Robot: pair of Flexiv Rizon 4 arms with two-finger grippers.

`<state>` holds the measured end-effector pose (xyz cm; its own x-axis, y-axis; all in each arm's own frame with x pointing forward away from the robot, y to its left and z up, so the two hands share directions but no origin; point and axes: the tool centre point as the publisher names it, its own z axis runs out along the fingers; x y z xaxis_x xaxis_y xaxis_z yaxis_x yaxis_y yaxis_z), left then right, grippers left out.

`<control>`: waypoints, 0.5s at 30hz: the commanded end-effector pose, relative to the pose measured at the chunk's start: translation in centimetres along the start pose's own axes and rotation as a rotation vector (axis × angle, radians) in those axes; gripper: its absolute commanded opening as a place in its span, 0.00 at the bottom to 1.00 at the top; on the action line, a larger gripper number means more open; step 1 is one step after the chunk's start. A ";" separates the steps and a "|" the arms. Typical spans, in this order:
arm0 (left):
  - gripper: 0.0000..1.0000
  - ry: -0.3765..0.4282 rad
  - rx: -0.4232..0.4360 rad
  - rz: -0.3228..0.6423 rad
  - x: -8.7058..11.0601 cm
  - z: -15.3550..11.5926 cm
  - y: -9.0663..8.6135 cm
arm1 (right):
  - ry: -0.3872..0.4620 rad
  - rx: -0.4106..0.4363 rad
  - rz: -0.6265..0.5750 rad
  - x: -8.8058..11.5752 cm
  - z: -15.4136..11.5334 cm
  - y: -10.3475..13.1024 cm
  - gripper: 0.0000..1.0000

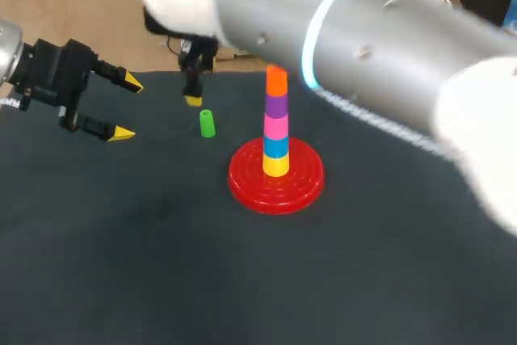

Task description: Pick up and stack the cylinders on the red base in this order: pink,purple,orange,green

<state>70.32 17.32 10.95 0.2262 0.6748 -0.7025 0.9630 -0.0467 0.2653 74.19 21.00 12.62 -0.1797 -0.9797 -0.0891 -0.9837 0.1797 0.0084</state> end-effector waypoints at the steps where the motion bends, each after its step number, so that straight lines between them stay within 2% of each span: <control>1: 1.00 -0.002 -0.005 0.003 0.1 0.0 -0.2 | 0.069 -0.050 0.030 -1.2 1.3 0.1 1.00; 8: 1.00 -0.002 -0.005 0.003 0.1 0.0 -0.2 | 0.107 -0.004 0.112 -0.4 3.6 -0.1 1.00; 15: 1.00 -0.002 -0.005 0.003 0.1 0.0 -0.2 | 0.104 -0.034 0.138 -0.5 5.5 -1.9 1.00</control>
<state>70.32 17.32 10.95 0.2262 0.6748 -0.7025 0.9630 -0.0467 0.2653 74.21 20.87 7.59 -0.3125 -0.9489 -0.0445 -0.9498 0.3129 -0.0018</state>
